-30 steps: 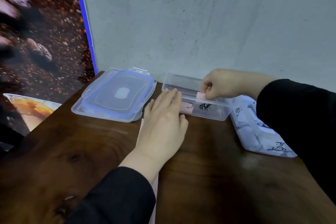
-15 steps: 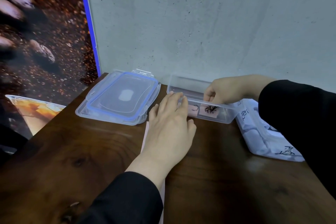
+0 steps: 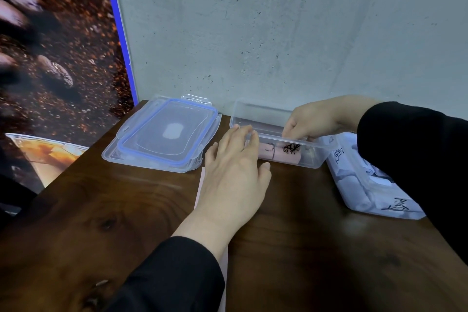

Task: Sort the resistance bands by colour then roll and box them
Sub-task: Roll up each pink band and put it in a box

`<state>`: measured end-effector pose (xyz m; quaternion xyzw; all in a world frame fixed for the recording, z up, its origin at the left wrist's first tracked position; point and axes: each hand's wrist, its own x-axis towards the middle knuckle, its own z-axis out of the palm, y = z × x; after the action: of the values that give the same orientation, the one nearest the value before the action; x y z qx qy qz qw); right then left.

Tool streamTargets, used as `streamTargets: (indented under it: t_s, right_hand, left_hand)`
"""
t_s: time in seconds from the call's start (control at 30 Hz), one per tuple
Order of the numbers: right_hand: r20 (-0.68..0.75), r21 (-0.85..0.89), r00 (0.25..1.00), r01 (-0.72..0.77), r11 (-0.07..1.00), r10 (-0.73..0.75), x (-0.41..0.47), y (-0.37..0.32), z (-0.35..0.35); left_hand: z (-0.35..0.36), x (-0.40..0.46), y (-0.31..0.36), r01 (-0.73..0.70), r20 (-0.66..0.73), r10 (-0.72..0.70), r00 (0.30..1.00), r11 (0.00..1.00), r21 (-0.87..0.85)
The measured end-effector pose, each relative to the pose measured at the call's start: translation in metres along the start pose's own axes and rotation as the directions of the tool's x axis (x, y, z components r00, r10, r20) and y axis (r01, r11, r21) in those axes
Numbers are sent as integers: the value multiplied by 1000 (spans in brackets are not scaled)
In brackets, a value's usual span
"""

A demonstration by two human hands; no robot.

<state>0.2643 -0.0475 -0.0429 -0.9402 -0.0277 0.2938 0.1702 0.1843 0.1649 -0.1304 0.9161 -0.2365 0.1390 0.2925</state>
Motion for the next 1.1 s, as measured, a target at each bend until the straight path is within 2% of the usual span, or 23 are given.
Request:
streamTargets:
  t_s: [0.17,0.23,0.27,0.37,0.4,0.47,0.57,0.67,0.73,0.83,0.93,1.1]
  right_hand:
    - [-152,-128,988,-19,992,-1,2,-2,4]
    - [-310,-189,950,-17,982,-43,-2,-5,4]
    - [-428,-195,900,-7,981,-79,-6,-6,3]
    - [-739,-61,658,147,987,-144,-26,-15,7]
    - [-792,-21,591,221,975,-151,-38,-24,14]
    - [-837,27,521,346,938,-168,-57,-43,40]
    - [-830,90,537,393,915,-150,-74,-59,100]
    - [-803,144,581,405,903,-133,-79,-62,163]
    - [-800,158,587,406,900,-124,-74,-60,191]
    - [-824,188,562,389,902,-71,-62,-62,207]
    - [-840,166,539,364,916,-62,-49,-74,203]
    - [-779,45,625,140,989,-53,-19,-88,186]
  left_hand:
    - [2,0,0,-15,-57,13,998,999,-41]
    - [3,0,-2,-29,-116,22,993,998,-57]
    - [3,0,-2,-27,-160,14,987,997,-78]
    - [-3,0,-1,-9,-307,-45,951,985,-172]
    - [-8,-1,1,-6,-359,-68,931,980,-199]
    - [-24,-5,7,16,-446,-152,882,956,-293]
    - [-57,-8,18,102,-410,-366,835,836,-539]
    - [-86,-16,18,225,-235,-448,862,755,-616]
    - [-98,-29,12,308,-112,-423,899,793,-525]
    - [-102,-65,-2,359,21,-362,932,911,-204]
    - [-90,-94,-17,272,79,-267,960,961,-59]
    - [-75,-98,-34,145,242,-156,958,987,63]
